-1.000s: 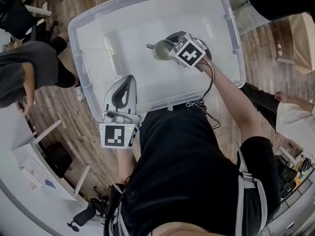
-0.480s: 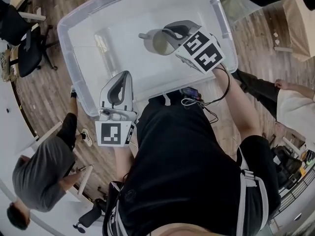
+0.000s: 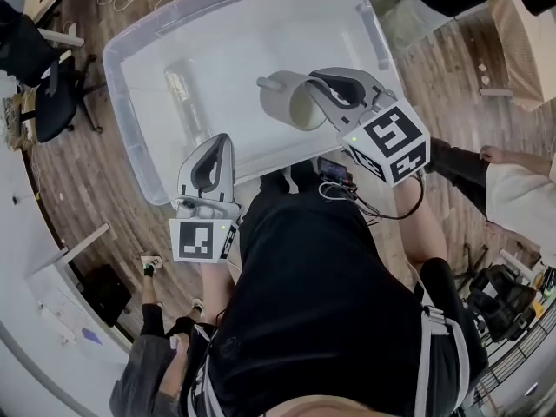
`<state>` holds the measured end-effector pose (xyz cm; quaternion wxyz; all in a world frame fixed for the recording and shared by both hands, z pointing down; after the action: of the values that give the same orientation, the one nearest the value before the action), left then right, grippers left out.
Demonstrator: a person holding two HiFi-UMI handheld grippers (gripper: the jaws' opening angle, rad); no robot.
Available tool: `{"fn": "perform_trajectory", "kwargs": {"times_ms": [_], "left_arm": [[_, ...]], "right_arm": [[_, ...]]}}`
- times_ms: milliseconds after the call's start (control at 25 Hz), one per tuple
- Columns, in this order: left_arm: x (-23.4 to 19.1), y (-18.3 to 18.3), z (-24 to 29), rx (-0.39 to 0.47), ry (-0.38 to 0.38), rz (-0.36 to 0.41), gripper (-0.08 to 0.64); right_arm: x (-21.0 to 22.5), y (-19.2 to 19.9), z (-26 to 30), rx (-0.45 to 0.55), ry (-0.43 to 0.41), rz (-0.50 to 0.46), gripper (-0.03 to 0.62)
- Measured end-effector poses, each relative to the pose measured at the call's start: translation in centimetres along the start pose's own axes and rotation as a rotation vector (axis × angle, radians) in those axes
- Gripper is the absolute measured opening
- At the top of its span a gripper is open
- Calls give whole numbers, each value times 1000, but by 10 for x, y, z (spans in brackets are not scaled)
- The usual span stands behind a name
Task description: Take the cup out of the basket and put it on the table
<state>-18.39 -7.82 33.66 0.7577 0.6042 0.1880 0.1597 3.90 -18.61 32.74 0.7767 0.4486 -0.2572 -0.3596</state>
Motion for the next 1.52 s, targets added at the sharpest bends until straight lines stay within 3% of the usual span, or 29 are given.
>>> {"fn": "perform_trajectory", "kwargs": {"times_ms": [280,480,880,1280,1520], "left_arm": [[15,-2,2,14,9,7,18],[33,-4,5,21,0,15,18],[72,4,5,17,-72,11,18],[100,14,-41,6,-55,18,17],[120,34,-107,9,-61,26,18]], "right_arm": [[-13,12,-52,126,18,46,41],[-13,28,-69,221,-37,80,41],[-7,52,-81,266,-89,58,41],[-33,68,-98,302,-60,84,41],[-83,89,-128,320,4,100,41]]}}
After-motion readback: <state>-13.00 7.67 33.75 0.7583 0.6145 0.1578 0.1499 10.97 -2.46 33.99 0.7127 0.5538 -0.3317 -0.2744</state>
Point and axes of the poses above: the fingertips, and each gripper's own axes: z forward along the fingers, x to its right, y out of its underside, the point moved 8 cm from there along -z, backward along the fingers, and after that the axes turned 3 degrees about x, right-handed, at the moved point
